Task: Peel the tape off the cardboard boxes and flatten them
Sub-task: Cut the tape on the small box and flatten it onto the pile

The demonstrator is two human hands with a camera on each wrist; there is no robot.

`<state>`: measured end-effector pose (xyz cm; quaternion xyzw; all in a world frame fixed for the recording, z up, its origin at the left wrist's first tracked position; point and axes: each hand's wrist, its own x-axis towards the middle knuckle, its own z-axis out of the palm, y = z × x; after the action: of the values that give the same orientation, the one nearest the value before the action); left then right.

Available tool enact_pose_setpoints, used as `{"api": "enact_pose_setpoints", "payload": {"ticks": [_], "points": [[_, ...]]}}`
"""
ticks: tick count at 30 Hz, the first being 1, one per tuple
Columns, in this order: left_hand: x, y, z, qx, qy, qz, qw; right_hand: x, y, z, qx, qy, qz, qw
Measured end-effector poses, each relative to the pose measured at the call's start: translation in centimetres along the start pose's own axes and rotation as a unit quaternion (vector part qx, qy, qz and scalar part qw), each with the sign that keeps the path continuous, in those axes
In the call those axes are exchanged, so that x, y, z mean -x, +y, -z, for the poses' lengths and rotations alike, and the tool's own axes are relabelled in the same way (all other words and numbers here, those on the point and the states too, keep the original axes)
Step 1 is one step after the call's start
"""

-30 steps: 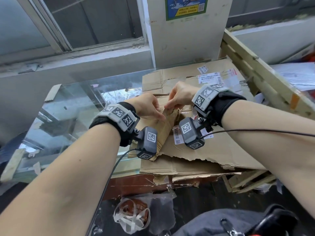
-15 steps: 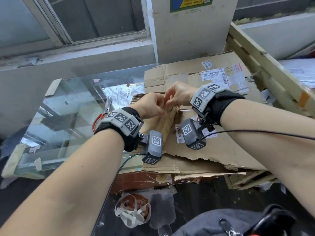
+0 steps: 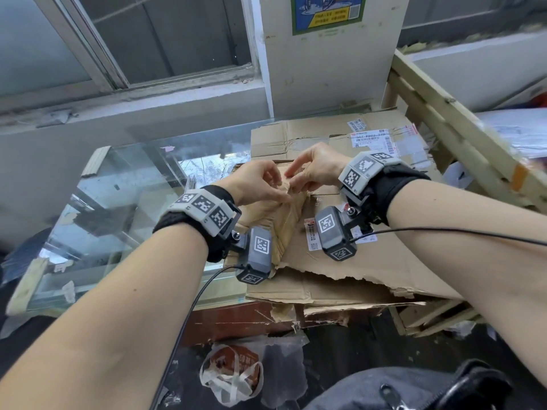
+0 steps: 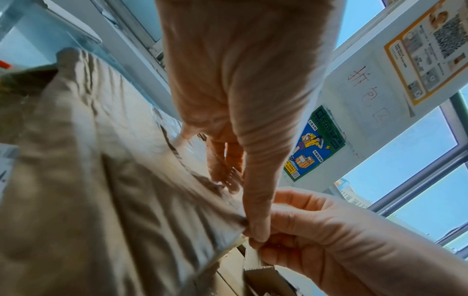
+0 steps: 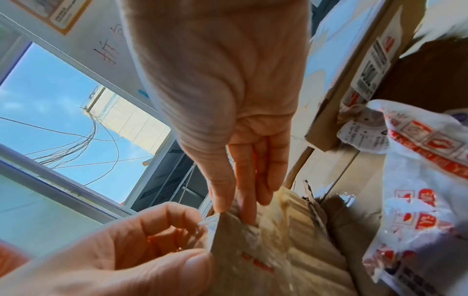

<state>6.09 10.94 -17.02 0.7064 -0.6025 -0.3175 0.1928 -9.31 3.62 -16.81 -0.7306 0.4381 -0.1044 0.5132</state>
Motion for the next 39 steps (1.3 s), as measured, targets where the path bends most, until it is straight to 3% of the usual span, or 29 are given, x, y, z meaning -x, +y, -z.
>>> {"api": "enact_pose_setpoints", "payload": {"ticks": [7, 10, 13, 18, 22, 30, 35, 39], "points": [[1.3, 1.4, 1.6, 0.027, 0.048, 0.011, 0.998, 1.4, -1.8, -0.4, -0.018, 0.018, 0.039, 0.999], [2.0, 1.4, 3.0, 0.002, 0.131, 0.036, 0.991, 2.1, -3.5, -0.8, -0.060, 0.083, 0.083, 0.991], [3.5, 0.9, 5.2, 0.002, 0.259, 0.058, 0.964, 2.4, -5.2, -1.3, -0.061, 0.138, 0.114, 0.982], [7.3, -2.0, 8.0, -0.017, 0.405, 0.094, 0.909, 1.3, -6.9, -4.8, 0.036, 0.056, 0.078, 0.995], [10.3, -5.8, 9.8, 0.045, 0.489, 0.108, 0.864, -0.4, -8.0, -9.3, 0.077, -0.007, 0.061, 0.995], [13.7, -13.6, 12.3, 0.070, 0.511, 0.134, 0.846, -5.0, -9.5, -20.0, 0.171, -0.103, 0.062, 0.978], [13.5, -17.2, 13.0, 0.073, 0.508, 0.144, 0.846, -8.0, -9.6, -24.6, 0.282, -0.084, 0.059, 0.954], [13.3, -19.6, 13.0, 0.038, 0.465, 0.159, 0.870, -9.8, -9.4, -26.8, 0.358, -0.076, 0.021, 0.930]]}}
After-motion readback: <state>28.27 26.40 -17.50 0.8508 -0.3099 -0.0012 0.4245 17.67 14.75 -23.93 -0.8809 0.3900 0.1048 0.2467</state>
